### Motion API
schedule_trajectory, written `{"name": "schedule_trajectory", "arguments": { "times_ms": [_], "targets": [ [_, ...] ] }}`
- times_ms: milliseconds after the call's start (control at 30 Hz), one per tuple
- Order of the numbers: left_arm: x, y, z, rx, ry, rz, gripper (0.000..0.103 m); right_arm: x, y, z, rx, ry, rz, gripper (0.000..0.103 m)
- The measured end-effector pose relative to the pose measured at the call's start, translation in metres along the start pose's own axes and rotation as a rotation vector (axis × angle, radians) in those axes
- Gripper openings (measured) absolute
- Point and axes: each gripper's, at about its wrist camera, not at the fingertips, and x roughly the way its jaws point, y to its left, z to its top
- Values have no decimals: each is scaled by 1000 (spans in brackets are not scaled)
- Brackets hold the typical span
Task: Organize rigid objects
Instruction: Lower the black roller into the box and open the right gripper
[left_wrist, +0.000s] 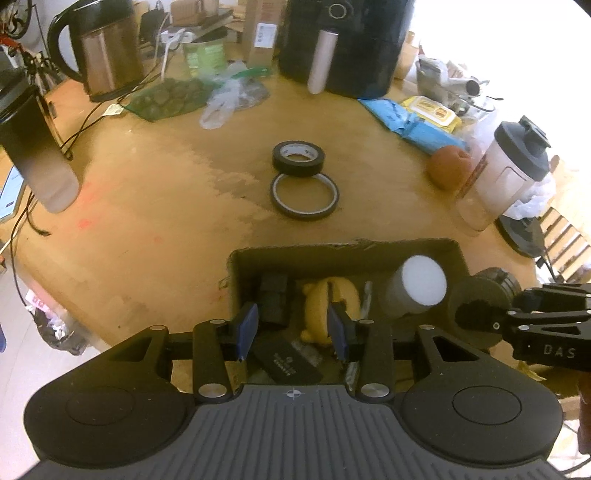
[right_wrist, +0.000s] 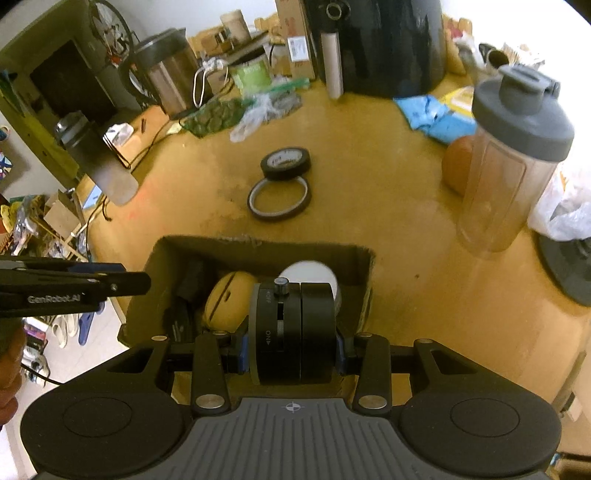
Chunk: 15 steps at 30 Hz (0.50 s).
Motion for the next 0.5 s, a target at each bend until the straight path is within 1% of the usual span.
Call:
{"name": "schedule_trajectory", "arguments": {
  "times_ms": [133,400,433,467,500],
  "targets": [
    [-2,6,-4,-15,1,7,41,8,3,-2,9,31,-5,43],
    [-4,17,-8,-36,4,15,41,16,12,1,9,52,-21,44],
    [-4,18,-8,-37,5,15,41,17,13,1,6,54,-34,47],
    [-4,19,-9,-38,6,15,41,17,14,1,2,52,-38,56],
    [-4,20,-9,-38,6,15,41,17,15,2,0,47,-34,59]
  ]
}}
